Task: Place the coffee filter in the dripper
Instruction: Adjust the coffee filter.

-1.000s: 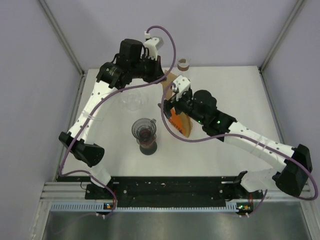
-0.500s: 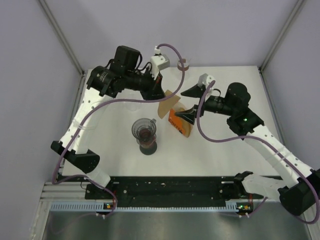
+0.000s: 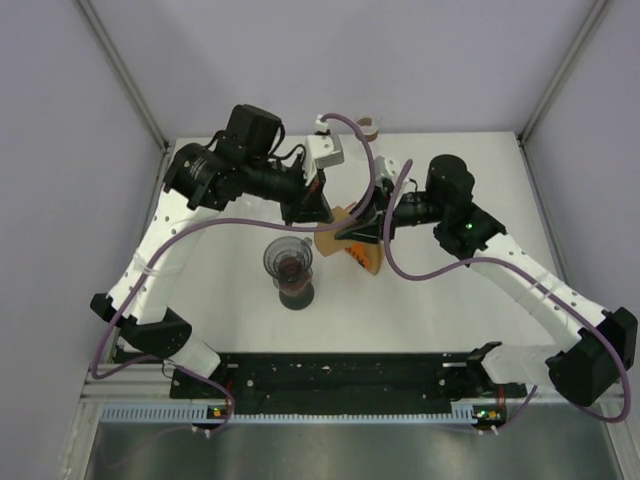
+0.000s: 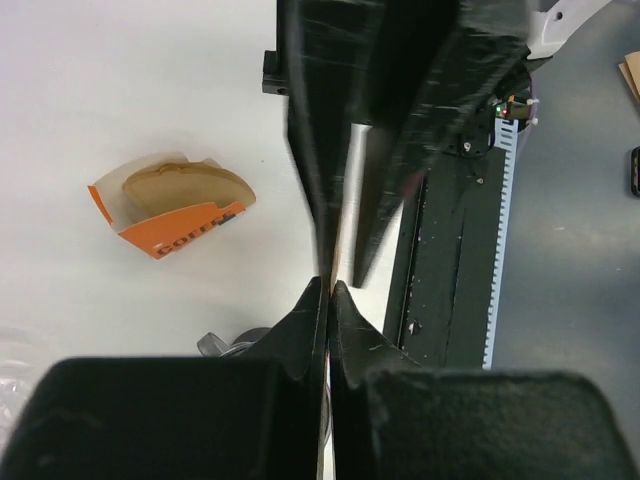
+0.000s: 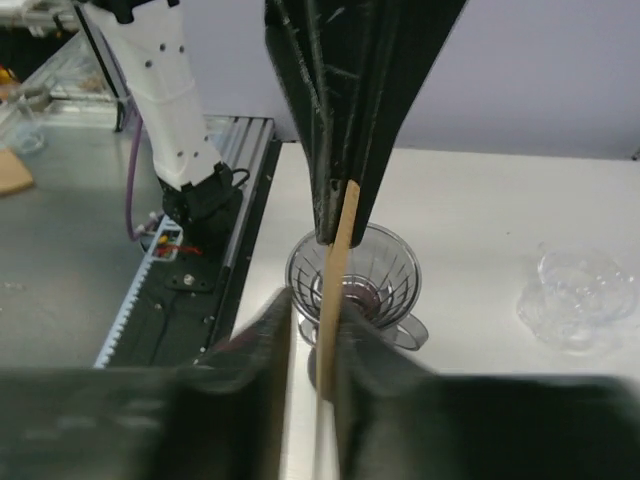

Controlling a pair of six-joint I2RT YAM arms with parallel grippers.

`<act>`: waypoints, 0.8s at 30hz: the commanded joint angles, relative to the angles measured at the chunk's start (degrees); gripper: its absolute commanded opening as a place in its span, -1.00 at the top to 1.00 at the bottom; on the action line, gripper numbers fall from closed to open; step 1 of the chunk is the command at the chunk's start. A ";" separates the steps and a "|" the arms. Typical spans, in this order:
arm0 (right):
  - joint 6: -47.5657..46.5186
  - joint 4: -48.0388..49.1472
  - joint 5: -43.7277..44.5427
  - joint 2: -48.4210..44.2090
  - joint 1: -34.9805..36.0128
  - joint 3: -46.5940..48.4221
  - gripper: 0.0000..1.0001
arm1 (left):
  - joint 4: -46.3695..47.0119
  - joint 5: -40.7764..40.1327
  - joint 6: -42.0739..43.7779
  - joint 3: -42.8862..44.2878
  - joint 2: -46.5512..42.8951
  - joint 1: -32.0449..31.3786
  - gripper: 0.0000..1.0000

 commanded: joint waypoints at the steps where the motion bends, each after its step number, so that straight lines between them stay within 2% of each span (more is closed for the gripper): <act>1: -1.32 -1.62 -5.58 0.50 0.61 2.38 0.95 | 0.00 0.88 0.80 0.67 -0.96 -0.29 1.00; 2: -2.29 -2.06 -5.67 0.32 0.61 2.38 1.00 | -0.44 0.80 0.97 1.20 -1.05 -0.38 1.00; 3: -3.69 -4.59 -5.58 0.06 0.52 2.47 1.00 | -1.40 0.71 1.32 1.90 -1.14 -0.38 0.75; 4: -5.01 -6.18 -5.84 -0.29 0.52 2.47 1.00 | -2.37 0.10 1.94 2.60 -1.49 -0.29 0.26; 5: -6.32 -7.50 -6.02 -0.64 0.52 2.55 1.00 | -2.64 -1.13 2.38 2.61 -2.01 -0.20 -0.10; 6: -7.38 -8.56 -6.54 -1.08 0.52 2.47 1.00 | -2.90 -2.62 2.47 2.09 -2.89 -0.29 -0.36; 8: -8.79 -9.88 -8.21 -1.79 0.52 2.47 1.00 | -1.68 -5.87 2.82 -0.37 -5.61 0.06 -0.54; 9: -9.23 -10.41 -8.83 -1.96 0.52 2.47 1.00 | -1.50 -5.89 3.08 -1.25 -6.41 0.41 -0.54; 10: -9.67 -11.02 -9.01 -2.14 0.52 2.55 1.00 | -1.85 -4.75 3.08 -1.52 -6.76 0.50 -0.44; 12: -9.94 -11.64 -9.18 -2.23 0.52 2.73 1.00 | -2.46 -2.38 2.91 -1.52 -7.20 0.50 0.03; 13: -9.94 -11.73 -9.36 -2.23 0.52 2.82 1.00 | -2.38 -1.41 2.73 -1.70 -7.38 0.50 0.10; 17: -9.94 -11.82 -10.94 -2.32 0.52 3.00 1.00 | -1.50 -1.93 2.64 -4.76 -7.21 0.50 0.07; 24: -9.68 -12.00 -10.59 -3.37 0.52 3.00 1.00 | -0.80 3.96 2.47 -6.88 -6.06 0.41 0.05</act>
